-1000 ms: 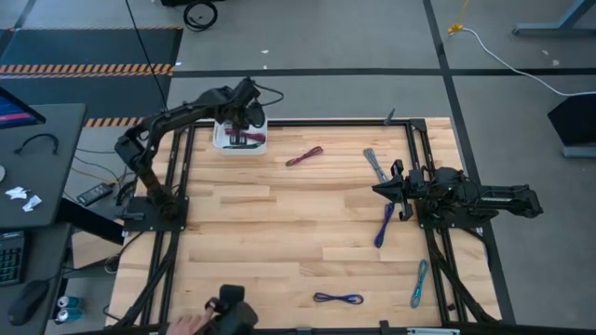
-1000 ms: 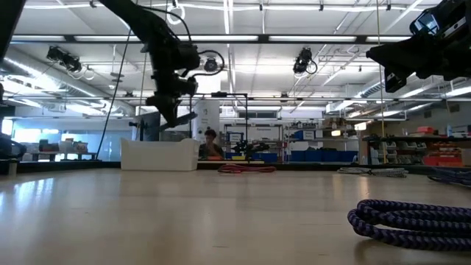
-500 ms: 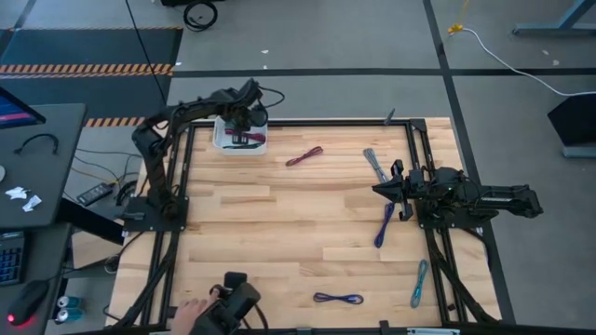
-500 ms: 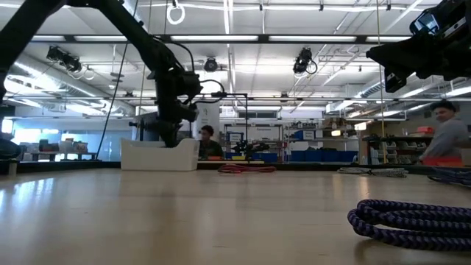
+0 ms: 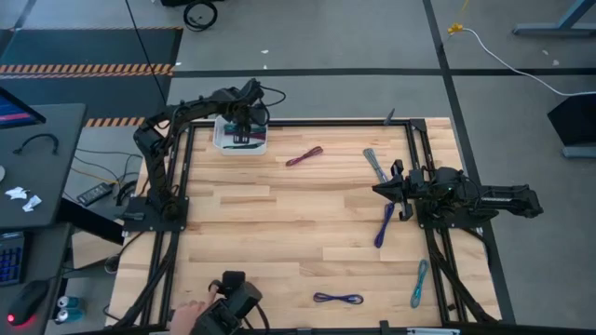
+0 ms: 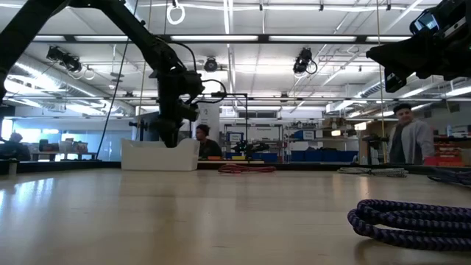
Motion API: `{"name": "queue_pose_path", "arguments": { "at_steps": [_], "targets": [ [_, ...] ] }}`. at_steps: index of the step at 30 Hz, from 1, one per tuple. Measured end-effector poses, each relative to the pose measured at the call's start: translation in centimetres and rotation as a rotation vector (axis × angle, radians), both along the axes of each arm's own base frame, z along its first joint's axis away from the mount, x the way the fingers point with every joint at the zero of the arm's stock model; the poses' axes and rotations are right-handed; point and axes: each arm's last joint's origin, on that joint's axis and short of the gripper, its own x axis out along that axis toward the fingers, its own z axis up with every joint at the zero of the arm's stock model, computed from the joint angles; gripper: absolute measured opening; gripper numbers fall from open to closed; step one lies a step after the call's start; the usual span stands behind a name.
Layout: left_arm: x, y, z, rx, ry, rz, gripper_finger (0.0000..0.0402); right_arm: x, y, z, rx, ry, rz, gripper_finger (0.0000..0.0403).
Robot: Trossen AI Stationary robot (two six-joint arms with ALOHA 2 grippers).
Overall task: Pick and place USB-C Cables
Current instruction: Put the pink USB cable into the white bin
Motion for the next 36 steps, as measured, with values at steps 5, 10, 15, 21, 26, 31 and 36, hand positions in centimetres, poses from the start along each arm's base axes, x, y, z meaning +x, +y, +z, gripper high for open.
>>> {"name": "queue_pose_path", "arguments": {
  "at_steps": [5, 10, 15, 21, 26, 31, 36],
  "targets": [
    [0.4, -0.2, 3.4, -0.010, -0.040, 0.201, 0.0181, 0.0, 0.0, 0.0, 0.000, 0.001, 0.000, 0.0023],
    [1.2, -2.4, 8.3, -0.016, -0.223, 0.267, 0.0172, 0.0, 0.0, 0.0, 0.000, 0.000, 0.000, 0.0023],
    [3.3, -8.0, 11.2, -0.109, -0.459, 0.176, 0.0146, 0.0, 0.0, 0.0, 0.000, 0.001, 0.000, 0.0023],
    [7.4, -15.6, 8.8, -0.142, -0.705, 0.007, 0.0120, 0.0, 0.0, 0.0, 0.000, 0.000, 0.000, 0.0023],
    [9.9, -20.2, 4.5, -0.186, -0.920, -0.064, 0.0111, 0.0, 0.0, 0.1, -0.001, -0.006, 0.000, 0.0023],
    [11.0, -22.6, 1.9, -0.202, -1.169, -0.058, 0.0108, 0.0, 0.0, 0.1, -0.001, -0.010, 0.000, 0.0023],
    [12.2, -21.6, 1.1, -0.114, -1.228, 0.089, 0.0118, 0.0, 0.0, 0.1, -0.001, -0.015, 0.000, 0.0023]
  ]
}}
